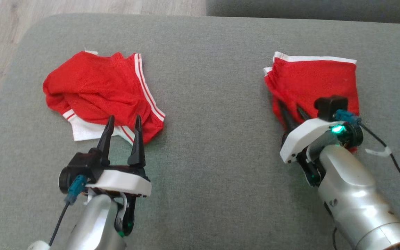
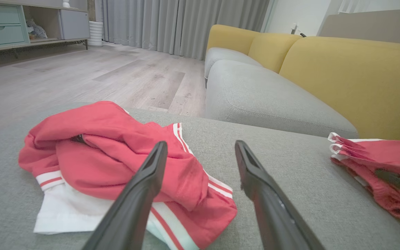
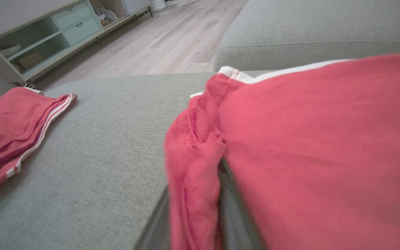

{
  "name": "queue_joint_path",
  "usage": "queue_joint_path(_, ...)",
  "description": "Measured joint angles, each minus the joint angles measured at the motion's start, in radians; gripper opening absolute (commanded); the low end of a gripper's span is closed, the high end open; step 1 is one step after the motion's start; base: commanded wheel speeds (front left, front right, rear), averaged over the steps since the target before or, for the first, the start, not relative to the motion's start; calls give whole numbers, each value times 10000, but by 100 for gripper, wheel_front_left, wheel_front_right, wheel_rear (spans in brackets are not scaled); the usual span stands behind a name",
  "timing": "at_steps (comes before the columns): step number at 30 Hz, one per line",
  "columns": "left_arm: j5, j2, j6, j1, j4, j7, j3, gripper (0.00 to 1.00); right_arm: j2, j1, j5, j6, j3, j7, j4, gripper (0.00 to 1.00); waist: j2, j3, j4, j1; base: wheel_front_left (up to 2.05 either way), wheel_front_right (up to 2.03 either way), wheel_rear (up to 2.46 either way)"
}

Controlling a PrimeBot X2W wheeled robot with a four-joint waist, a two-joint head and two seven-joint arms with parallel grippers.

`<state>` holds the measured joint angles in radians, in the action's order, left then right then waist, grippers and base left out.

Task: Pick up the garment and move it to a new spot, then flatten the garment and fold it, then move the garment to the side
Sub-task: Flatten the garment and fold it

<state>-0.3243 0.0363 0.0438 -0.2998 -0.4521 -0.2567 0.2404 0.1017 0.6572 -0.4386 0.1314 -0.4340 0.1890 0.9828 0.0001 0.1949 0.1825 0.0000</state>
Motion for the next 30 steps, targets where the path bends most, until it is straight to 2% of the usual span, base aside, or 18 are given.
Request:
queue_joint_path(4, -13, 0, 6, -1, -4, 0, 6, 100, -73, 3, -13, 0, -251, 368, 165, 100, 0, -132, -131, 0, 0, 0, 0)
queue_joint_path(8, -140, 2, 2, -3, 19, 0, 35, 100, -33, 65, -69, 0, 408, 589, -157, 100, 0, -375, -298, 0, 0, 0, 0)
queue_joint_path(14, -165, 2, -79, 4, 115, 0, 73, 100, 127, -331, 1074, 0, 2805, 619, -2635, 100, 0, -760, -704, -1, 0, 0, 0)
queue_joint_path(18, -198, 4, -121, 15, 242, 0, 69, 100, 29, -1817, 2169, 0, 4299, 619, -4034, 100, 0, -972, -1017, -1, 0, 0, 0)
queue_joint_path(21, -198, 2, -144, 47, 357, 0, 67, 100, -221, -3004, 2610, 0, 5001, 619, -4893, 100, 0, -1084, -1207, -1, 0, 0, 0)
queue_joint_path(26, -412, 4, -188, 501, 364, 0, 10, 100, -462, -4312, 2980, 0, 5166, 619, -6199, 100, 0, -1158, -1386, -2, 0, 0, 0)
queue_joint_path(30, -410, 6, -263, 811, 370, 0, -33, 100, -477, -4916, 2821, 0, 5045, 619, -6460, 100, 0, -1132, -1423, -1, 0, 0, 0)
